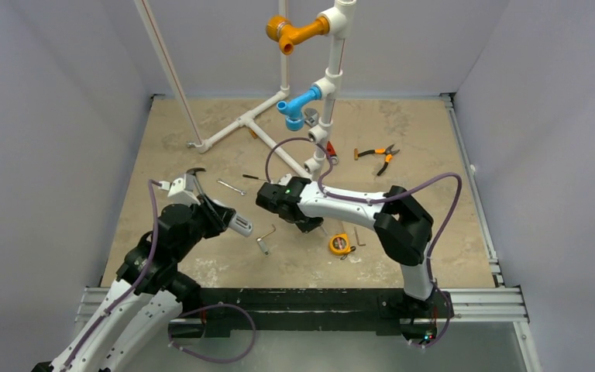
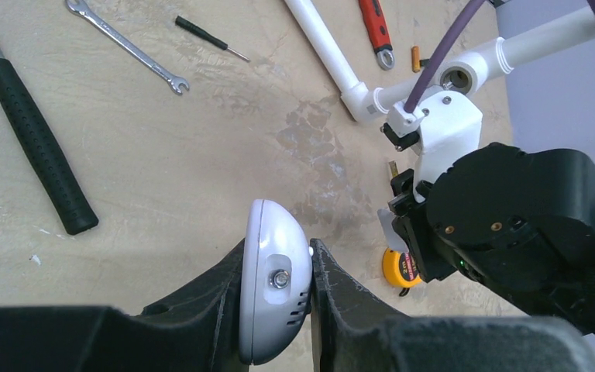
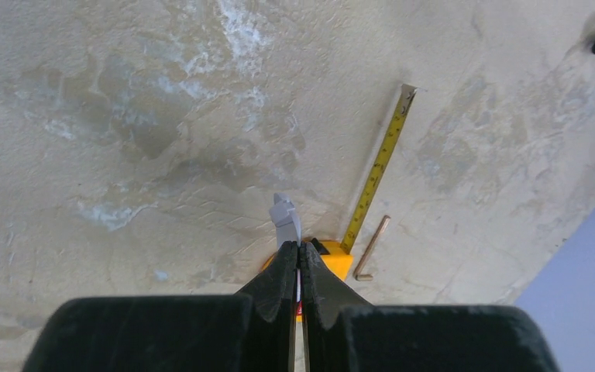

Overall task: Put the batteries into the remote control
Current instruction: Place the battery cover at the center of the board.

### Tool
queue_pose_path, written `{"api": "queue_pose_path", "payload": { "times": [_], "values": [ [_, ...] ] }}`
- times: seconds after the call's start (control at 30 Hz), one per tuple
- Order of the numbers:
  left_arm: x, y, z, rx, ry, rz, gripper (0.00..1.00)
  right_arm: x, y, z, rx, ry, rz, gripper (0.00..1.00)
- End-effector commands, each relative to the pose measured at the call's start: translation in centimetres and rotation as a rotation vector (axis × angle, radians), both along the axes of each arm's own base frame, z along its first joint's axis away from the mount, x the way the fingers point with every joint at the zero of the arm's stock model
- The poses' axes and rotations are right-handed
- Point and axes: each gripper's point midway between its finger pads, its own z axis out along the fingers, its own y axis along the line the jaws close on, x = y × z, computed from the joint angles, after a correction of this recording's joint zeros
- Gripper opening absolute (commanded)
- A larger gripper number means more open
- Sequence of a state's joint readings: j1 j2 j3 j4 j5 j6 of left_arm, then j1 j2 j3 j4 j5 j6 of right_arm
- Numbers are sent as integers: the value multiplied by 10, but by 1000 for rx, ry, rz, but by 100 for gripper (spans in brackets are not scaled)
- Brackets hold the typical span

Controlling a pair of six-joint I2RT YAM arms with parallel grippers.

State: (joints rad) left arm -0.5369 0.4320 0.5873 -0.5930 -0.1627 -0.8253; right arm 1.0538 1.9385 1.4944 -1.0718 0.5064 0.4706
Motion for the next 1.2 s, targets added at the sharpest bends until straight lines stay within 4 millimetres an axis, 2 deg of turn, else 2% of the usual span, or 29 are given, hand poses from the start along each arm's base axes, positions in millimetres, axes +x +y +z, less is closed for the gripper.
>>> {"api": "queue_pose_path", "payload": {
  "times": [0.0, 0.43, 0.83, 1.0, 1.17],
  "values": [
    [6, 2, 23, -5, -64, 12, 0, 15, -10, 21, -125, -123, 13, 0],
    [8, 0, 18, 6, -50, 0, 0, 10, -6, -3, -214, -114, 58, 0],
    [8, -1, 18, 8, -48, -5, 0, -2, 22, -17, -129, -71, 96, 0],
    [9, -2, 17, 11, -46, -7, 0, -8, 30, -23, -120, -53, 129, 12],
    [9, -3, 16, 10, -43, -9, 0, -15, 33, -28, -101, -32, 139, 15]
  ]
}}
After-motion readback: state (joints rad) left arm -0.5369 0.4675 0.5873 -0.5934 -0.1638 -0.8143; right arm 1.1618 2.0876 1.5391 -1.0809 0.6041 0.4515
